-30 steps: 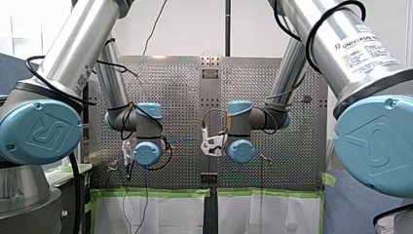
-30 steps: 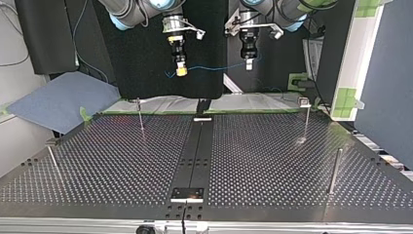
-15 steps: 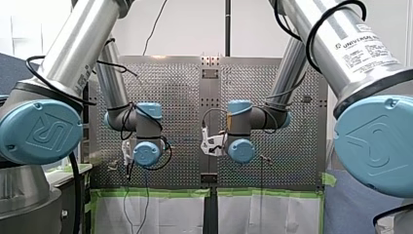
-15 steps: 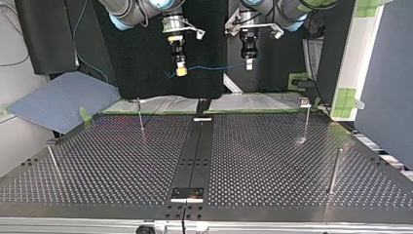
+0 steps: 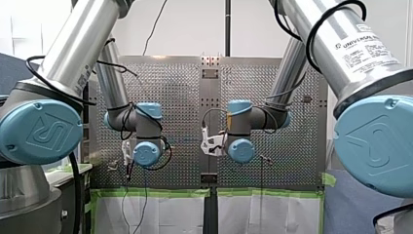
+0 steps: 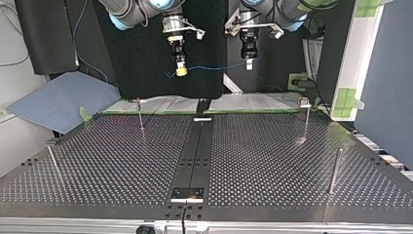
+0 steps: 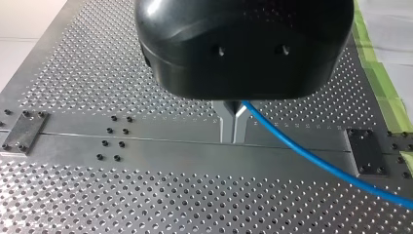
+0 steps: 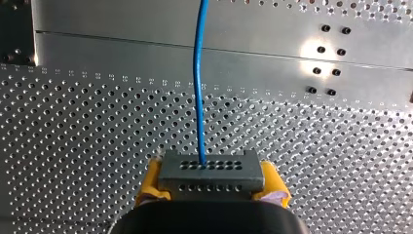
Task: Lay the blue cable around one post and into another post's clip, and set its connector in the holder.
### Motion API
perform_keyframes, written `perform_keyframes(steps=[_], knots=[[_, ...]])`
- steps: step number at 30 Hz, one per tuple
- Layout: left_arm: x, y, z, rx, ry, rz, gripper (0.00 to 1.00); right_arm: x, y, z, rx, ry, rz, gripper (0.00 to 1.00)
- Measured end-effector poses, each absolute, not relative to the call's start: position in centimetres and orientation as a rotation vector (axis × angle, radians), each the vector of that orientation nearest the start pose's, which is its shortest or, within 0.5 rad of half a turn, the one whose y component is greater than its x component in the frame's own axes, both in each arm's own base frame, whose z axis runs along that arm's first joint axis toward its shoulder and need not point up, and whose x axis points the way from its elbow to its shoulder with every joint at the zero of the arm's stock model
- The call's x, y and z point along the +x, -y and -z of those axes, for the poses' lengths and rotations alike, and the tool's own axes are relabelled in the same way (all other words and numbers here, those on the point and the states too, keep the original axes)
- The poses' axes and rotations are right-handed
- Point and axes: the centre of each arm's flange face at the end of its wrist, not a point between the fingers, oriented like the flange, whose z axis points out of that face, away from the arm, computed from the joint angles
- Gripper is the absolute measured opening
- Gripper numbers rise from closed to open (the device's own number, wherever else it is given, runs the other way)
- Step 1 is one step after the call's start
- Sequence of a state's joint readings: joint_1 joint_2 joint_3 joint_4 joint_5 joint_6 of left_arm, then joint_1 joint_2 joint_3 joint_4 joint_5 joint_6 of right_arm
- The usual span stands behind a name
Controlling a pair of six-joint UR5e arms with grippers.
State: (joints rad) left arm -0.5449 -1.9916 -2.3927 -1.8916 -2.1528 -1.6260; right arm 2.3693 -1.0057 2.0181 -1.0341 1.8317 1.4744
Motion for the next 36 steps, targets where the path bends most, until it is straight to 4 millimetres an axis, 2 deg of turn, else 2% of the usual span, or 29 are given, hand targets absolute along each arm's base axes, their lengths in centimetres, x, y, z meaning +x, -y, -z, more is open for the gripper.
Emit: perform_keyframes(steps=[6, 14, 20, 31, 36], knots=[[28.9, 27.2, -7.8, -0.091, -1.551, 0.033, 0.01, 46.1, 29.3, -8.8, 1.599, 0.822, -1.543, 0.00], [28.0, 28.0, -6.0, -0.092, -1.572, 0.026, 0.01, 47.3, 26.6, -5.7, 1.679, 0.911, -1.497, 0.00], [27.6, 27.9, -4.8, -0.080, -1.597, 0.010, 0.01, 46.8, 26.0, -4.9, 1.699, 0.977, -1.454, 0.00], [27.7, 27.6, -4.8, -0.093, -1.599, 0.004, 0.01, 46.7, 26.1, -4.9, 1.701, 0.989, -1.443, 0.00], [29.0, 27.0, -6.1, -0.158, -1.581, 0.000, 0.01, 46.4, 28.0, -6.7, 1.645, 1.027, -1.437, 0.00]])
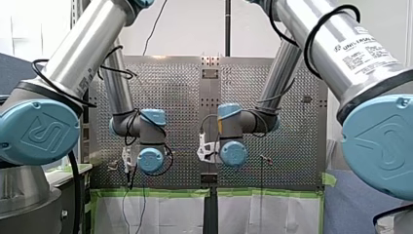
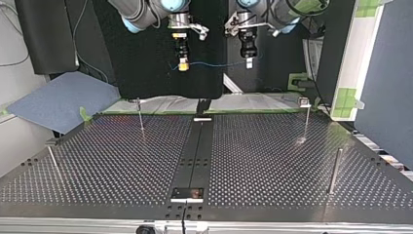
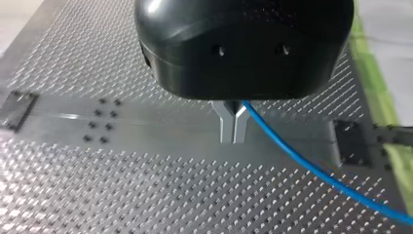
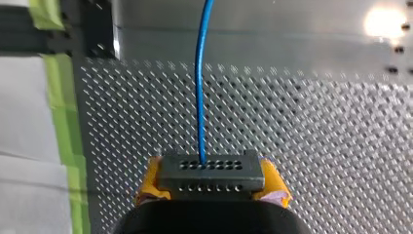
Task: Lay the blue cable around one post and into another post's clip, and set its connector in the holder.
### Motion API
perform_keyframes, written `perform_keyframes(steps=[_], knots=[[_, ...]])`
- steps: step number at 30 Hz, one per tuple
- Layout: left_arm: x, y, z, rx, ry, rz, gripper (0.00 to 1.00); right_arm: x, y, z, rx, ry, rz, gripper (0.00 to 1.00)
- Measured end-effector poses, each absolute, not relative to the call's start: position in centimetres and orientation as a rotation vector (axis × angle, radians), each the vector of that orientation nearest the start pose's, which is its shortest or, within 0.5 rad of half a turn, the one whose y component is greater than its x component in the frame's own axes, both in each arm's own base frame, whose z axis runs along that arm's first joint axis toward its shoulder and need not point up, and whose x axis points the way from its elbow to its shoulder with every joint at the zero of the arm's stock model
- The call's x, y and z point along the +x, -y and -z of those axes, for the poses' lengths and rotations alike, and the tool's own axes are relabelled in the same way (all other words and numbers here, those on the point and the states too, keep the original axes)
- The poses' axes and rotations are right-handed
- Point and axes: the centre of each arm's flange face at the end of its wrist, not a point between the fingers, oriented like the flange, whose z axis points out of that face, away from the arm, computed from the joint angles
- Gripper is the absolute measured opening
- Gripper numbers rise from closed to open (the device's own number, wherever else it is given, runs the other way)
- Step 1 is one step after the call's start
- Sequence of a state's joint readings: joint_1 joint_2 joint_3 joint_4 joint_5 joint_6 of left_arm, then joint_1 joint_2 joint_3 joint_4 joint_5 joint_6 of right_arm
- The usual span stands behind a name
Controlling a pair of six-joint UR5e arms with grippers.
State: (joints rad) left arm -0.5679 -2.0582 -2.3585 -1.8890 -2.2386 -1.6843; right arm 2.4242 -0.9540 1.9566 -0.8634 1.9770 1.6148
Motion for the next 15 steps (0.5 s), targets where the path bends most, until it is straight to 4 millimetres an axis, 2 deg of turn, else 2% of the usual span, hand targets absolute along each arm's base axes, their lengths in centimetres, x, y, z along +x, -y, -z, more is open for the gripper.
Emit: perform_keyframes(steps=[6, 15], knots=[[30.6, 26.5, -8.1, -0.207, -1.557, -0.013, 0.01, 46.2, 30.1, -9.5, 1.621, 1.031, -1.453, 0.00], [33.9, 25.4, -11.5, -0.255, -1.517, -0.015, 0.01, 48.0, 31.9, -15.2, 1.610, 0.960, -1.536, 0.00]])
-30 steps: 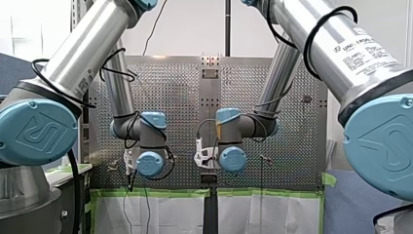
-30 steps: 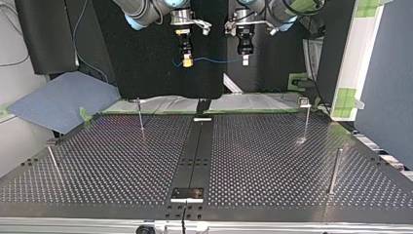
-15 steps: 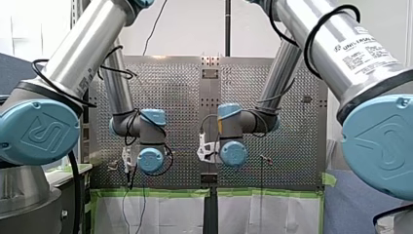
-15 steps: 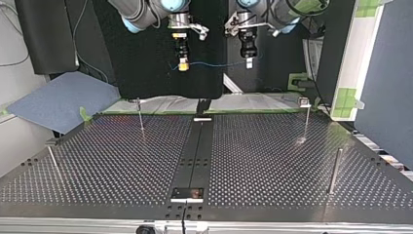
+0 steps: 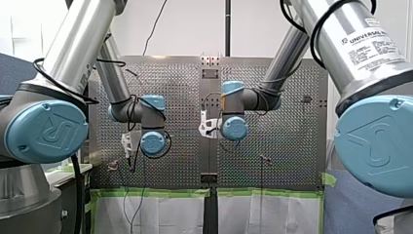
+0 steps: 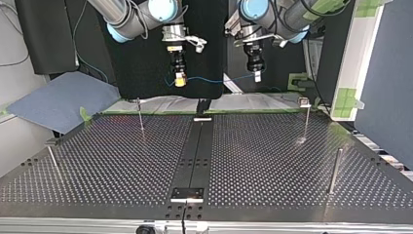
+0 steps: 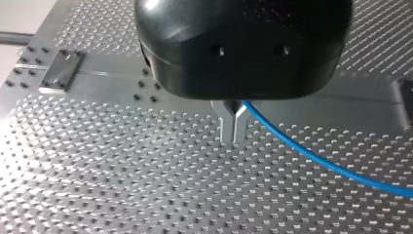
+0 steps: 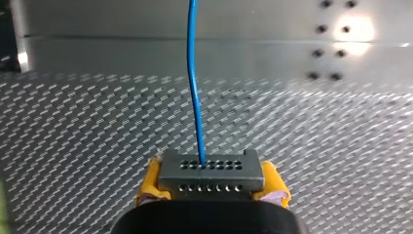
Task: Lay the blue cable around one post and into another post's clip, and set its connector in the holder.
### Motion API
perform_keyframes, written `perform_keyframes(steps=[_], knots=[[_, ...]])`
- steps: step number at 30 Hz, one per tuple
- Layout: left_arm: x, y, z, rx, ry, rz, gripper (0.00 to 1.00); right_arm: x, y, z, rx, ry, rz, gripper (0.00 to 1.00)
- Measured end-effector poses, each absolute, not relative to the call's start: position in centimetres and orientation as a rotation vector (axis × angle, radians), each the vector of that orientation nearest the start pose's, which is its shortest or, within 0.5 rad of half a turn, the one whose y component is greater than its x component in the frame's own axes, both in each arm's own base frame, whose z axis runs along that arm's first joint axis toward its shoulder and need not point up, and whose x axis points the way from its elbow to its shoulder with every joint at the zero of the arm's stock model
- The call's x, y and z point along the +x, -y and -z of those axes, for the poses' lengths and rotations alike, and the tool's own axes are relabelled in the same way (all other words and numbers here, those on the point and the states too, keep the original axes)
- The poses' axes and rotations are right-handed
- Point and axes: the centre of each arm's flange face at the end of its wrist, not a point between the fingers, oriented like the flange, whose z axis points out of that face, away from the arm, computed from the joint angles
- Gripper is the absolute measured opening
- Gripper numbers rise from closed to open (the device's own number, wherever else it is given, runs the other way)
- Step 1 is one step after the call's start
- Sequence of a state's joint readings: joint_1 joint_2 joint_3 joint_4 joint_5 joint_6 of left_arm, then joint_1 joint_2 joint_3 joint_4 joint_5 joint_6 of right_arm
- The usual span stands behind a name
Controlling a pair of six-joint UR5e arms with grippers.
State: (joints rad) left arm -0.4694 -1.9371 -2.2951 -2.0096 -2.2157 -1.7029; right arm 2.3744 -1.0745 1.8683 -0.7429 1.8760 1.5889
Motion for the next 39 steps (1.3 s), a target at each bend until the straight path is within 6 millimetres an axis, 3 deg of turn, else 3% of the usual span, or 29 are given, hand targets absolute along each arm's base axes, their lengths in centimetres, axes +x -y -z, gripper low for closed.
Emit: perform_keyframes(steps=[9, 17, 32, 39], knots=[[37.5, 23.3, -16.0, -0.356, -1.449, -0.034, 0.01, 50.1, 32.5, -21.9, 1.597, 0.875, -1.648, 0.00], [38.8, 21.7, -19.5, -0.448, -1.399, -0.053, 0.01, 51.3, 33.0, -27.8, 1.582, 0.812, -1.742, 0.00], [41.8, 20.3, -27.7, -0.573, -1.261, 0.052, 0.01, 53.4, 33.8, -32.5, 1.621, 0.757, -1.787, 0.00], [42.9, 18.3, -32.0, -0.623, -1.192, 0.103, 0.01, 54.2, 34.2, -34.6, 1.649, 0.725, -1.814, 0.00]])
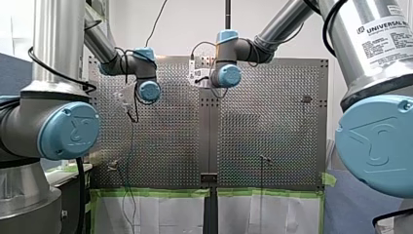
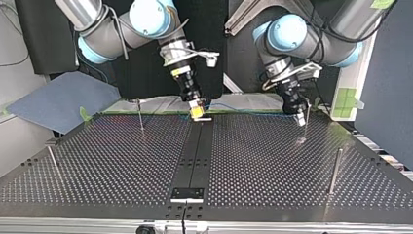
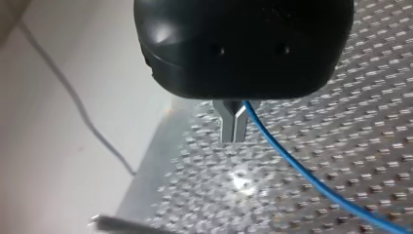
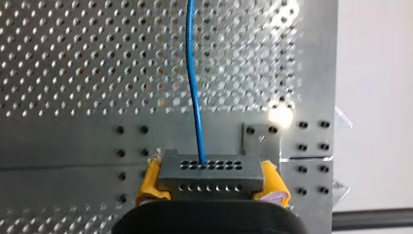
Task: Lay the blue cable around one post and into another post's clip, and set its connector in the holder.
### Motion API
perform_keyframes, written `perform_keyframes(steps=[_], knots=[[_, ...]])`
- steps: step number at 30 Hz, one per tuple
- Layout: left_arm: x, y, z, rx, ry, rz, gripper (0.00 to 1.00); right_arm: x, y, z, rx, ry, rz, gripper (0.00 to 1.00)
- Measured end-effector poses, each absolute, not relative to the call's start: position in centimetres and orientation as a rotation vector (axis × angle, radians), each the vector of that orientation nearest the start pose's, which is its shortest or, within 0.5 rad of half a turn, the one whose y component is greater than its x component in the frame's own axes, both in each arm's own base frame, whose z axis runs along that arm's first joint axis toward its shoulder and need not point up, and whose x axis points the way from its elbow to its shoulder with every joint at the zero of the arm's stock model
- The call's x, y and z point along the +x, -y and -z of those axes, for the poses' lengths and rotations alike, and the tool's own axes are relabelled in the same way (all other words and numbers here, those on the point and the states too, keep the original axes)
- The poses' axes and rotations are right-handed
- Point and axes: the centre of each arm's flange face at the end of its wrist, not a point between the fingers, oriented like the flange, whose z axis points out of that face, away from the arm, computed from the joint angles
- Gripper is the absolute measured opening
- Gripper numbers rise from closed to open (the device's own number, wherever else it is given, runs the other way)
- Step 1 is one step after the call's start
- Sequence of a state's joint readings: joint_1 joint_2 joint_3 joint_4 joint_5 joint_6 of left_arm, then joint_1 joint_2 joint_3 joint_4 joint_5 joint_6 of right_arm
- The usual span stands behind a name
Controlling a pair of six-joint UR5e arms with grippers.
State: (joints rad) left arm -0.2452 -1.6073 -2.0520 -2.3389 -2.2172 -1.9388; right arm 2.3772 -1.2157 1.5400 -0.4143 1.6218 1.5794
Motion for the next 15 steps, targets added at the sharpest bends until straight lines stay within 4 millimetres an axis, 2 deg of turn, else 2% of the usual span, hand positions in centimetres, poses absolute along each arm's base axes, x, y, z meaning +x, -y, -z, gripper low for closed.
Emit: perform_keyframes(steps=[15], knots=[[42.5, 13.6, -37.0, -0.656, -1.142, 0.169, 0.01, 56.6, 34.5, -40.1, 1.617, 0.641, -1.913, 0.00]])
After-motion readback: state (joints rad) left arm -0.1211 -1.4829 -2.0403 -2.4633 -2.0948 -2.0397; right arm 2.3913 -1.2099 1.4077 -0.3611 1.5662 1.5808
